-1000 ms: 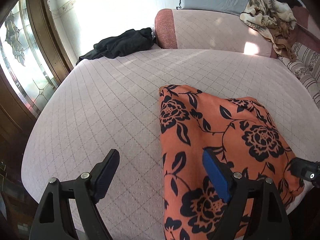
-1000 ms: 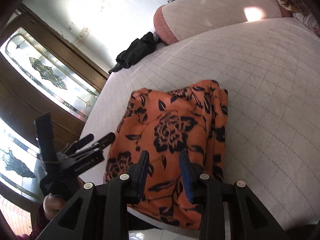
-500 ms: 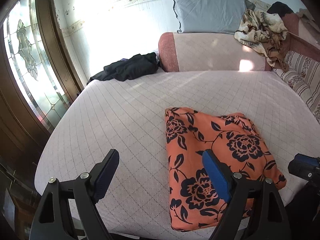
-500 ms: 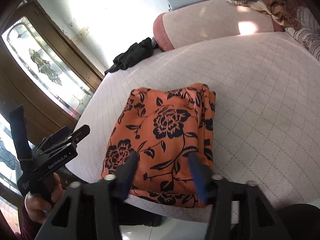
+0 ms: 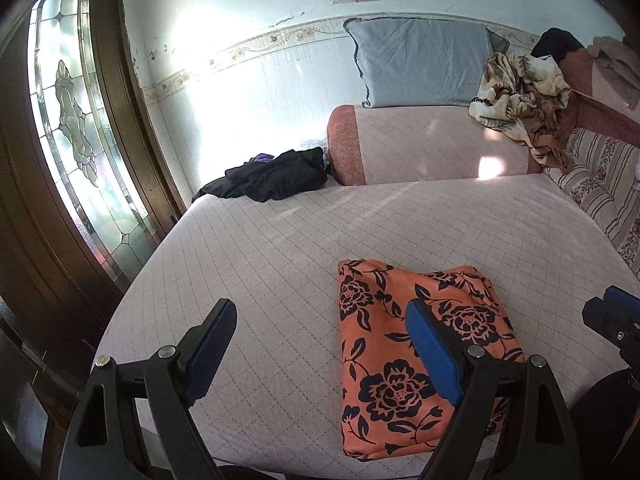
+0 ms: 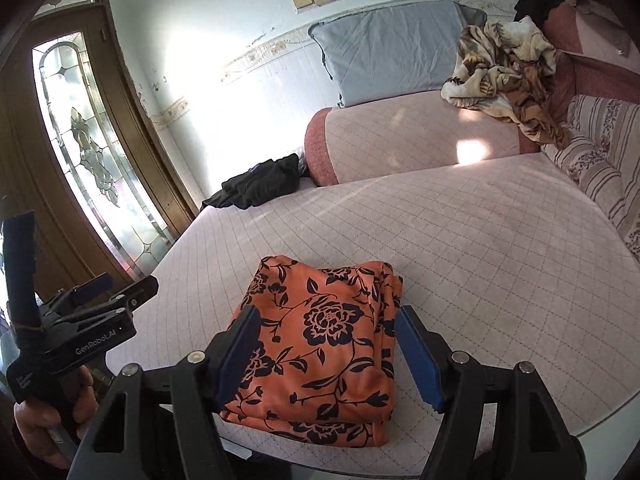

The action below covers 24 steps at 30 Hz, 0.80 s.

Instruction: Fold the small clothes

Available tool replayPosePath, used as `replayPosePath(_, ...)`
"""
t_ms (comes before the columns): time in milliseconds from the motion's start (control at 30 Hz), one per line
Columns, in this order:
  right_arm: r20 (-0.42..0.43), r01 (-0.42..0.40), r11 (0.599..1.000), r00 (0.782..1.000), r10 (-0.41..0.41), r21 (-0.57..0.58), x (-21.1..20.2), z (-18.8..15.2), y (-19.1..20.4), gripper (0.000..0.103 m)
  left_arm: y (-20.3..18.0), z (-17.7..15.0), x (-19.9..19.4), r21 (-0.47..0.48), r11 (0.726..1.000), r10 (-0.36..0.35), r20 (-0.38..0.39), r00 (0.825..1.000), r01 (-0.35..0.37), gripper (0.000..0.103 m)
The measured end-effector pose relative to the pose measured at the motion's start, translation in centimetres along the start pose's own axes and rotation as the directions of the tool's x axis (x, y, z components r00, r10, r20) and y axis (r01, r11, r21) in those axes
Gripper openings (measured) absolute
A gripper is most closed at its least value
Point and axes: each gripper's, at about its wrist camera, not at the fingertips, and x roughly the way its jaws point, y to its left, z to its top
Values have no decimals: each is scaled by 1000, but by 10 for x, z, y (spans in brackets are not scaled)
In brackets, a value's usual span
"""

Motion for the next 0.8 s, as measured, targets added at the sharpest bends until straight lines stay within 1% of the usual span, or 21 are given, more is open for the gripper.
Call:
replayPosePath(67,8,5,1000,1000,-5,-18,-3,1,4,73,1,1,-6,-3,1000,18,21,1000,-17,96)
replayPosePath(133,11,9,1000,1000,-8,-30,-3,0,7,73,2,3,-12,-7,1000,19,35,999,-19,96)
replayPosePath(233,13,12,999,1000,-11,-36,-2,-2,9,73,5,5,-15,-22,1000,7,32,999,-6,97)
replayPosePath(500,27,65,996,998,-64,-52,-1,-3,10,73,14,5,-19,-78,997,8,25,1000,-6,97)
replayPosePath(700,38,80,995,996,-78,-55,-2,-2,9,73,22,5,-22,-110,993,42,47,998,-37,97)
replayPosePath(800,38,82,995,996,-80,-64,-1,-3,11,73,26,5,-25,-128,990,70,58,996,-62,97)
